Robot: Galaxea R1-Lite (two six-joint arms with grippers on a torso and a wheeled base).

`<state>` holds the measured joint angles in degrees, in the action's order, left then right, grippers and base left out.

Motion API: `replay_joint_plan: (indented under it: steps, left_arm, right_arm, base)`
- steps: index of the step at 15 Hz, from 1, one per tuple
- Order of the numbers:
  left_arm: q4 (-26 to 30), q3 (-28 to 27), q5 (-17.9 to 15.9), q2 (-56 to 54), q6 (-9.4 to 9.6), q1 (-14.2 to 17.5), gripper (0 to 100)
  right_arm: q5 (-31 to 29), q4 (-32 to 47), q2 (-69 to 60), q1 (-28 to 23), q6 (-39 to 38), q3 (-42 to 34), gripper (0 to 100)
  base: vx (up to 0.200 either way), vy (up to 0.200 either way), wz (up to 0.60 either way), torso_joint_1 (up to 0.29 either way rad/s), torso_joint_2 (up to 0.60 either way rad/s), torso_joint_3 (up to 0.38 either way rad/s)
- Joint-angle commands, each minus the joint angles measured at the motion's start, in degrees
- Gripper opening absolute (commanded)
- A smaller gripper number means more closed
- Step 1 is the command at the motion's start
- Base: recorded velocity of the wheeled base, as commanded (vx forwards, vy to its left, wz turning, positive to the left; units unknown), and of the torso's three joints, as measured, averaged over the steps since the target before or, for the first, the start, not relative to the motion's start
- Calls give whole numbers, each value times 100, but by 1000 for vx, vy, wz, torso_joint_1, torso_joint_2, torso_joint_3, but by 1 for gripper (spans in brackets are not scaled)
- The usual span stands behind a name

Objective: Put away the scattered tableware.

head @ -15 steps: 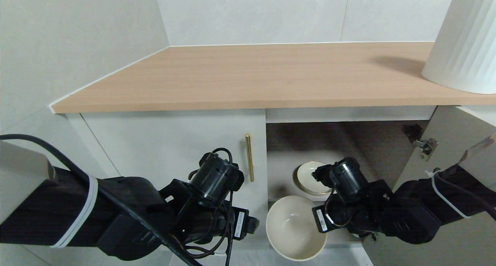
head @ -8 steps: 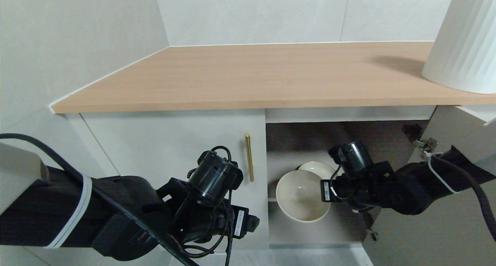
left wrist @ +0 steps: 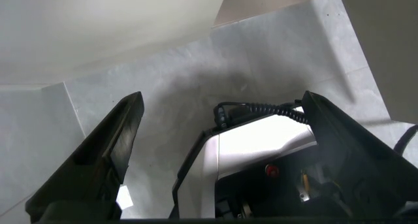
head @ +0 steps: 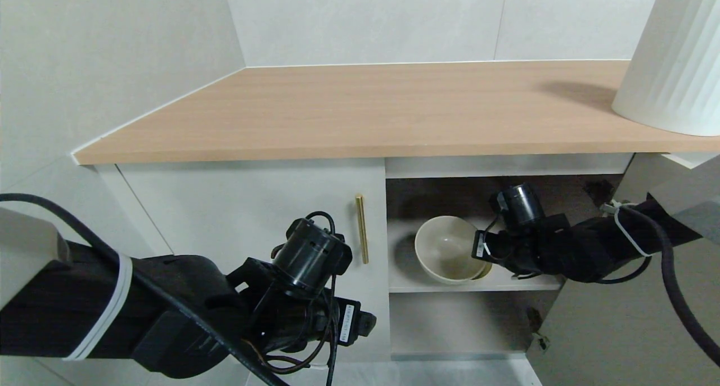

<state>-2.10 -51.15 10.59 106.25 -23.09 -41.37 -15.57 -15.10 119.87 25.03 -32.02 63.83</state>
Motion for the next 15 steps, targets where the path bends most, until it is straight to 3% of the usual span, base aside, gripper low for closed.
replay_joint_plan:
  steps: [1,6,15]
  left_arm:
    - [-1,0,4,1,-3,-2,100]
    - [-1,0,4,9,-3,-2,100]
    - [-1,0,4,9,-3,7,100]
  right_arm:
    - [-148,-10,212,-130,-67,209,0]
    - [-315,-1,458,-376,-181,429,0]
    - [-386,7,643,-376,-173,446,0]
  base:
    - [0,0,0,0,0,0]
    - [0,0,0,0,0,0]
    - [0,0,0,0,0,0]
